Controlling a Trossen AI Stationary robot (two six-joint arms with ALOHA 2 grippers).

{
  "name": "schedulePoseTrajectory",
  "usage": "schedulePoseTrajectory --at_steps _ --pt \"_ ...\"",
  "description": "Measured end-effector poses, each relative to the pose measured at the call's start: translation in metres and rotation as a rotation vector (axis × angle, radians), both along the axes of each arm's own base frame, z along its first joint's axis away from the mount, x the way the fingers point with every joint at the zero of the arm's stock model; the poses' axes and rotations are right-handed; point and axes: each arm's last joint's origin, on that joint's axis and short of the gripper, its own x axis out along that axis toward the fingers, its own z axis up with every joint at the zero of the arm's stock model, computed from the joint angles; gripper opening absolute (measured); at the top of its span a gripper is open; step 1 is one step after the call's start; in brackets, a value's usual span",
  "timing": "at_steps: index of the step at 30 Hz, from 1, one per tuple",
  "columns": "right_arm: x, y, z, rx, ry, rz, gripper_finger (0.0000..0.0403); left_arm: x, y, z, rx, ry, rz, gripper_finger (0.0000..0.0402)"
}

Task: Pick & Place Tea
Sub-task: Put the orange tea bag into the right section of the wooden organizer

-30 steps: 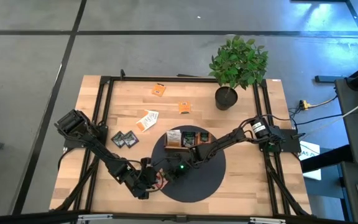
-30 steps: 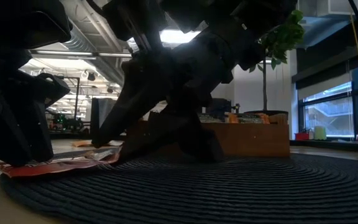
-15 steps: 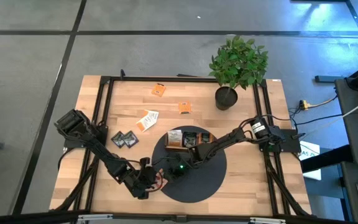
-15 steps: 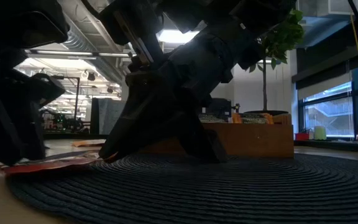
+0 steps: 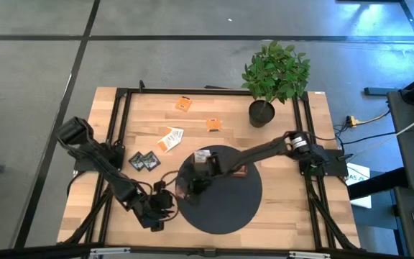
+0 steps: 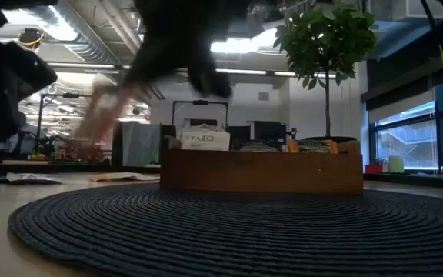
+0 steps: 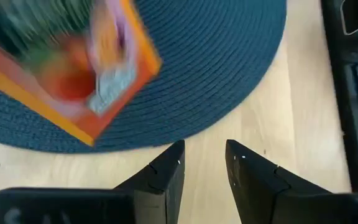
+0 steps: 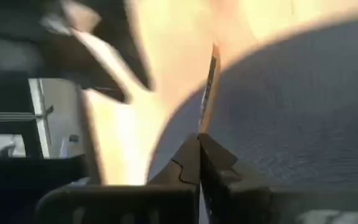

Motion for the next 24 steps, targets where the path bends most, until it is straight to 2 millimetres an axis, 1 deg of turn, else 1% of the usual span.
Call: schedulePoseTrajectory --at_steps 2,3,8,10,13,16,18,21,24 --pt "-0.009 -0.005 0.029 -0.049 -0.007 0.045 0.0002 0.000 0.000 0.002 -0.001 -0.016 0.012 0.0113" --pt "-0.015 -0.008 0.039 -0.075 0.005 0.059 0.0002 -0.001 -0.001 0.002 0.003 -0.025 0.025 0.0114" --pt "-0.061 -0.023 0.077 -0.197 0.132 0.097 0.0002 -0.002 0.000 0.003 0.033 -0.073 0.085 0.0115" --pt "-0.083 -0.030 0.086 -0.230 0.205 0.088 0.0002 -0.001 0.000 0.004 0.037 -0.081 0.091 0.0114" --pt "-0.114 -0.038 0.089 -0.278 0.287 0.067 0.0002 0.001 0.003 0.004 0.036 -0.081 0.103 0.0114" --pt "-0.145 -0.048 0.093 -0.307 0.290 0.035 0.0001 0.005 0.007 0.004 0.028 -0.082 0.138 0.0116" --pt "-0.165 -0.054 0.090 -0.358 0.294 0.014 0.0001 0.008 0.011 0.004 0.028 -0.082 0.154 0.0115" --pt "-0.183 -0.061 0.082 -0.446 0.247 -0.015 0.0001 0.013 0.017 0.004 0.034 -0.081 0.177 0.0113" --pt "-0.190 -0.063 0.074 -0.493 0.181 0.022 0.0002 0.019 0.025 0.004 0.053 -0.081 0.192 0.0112"
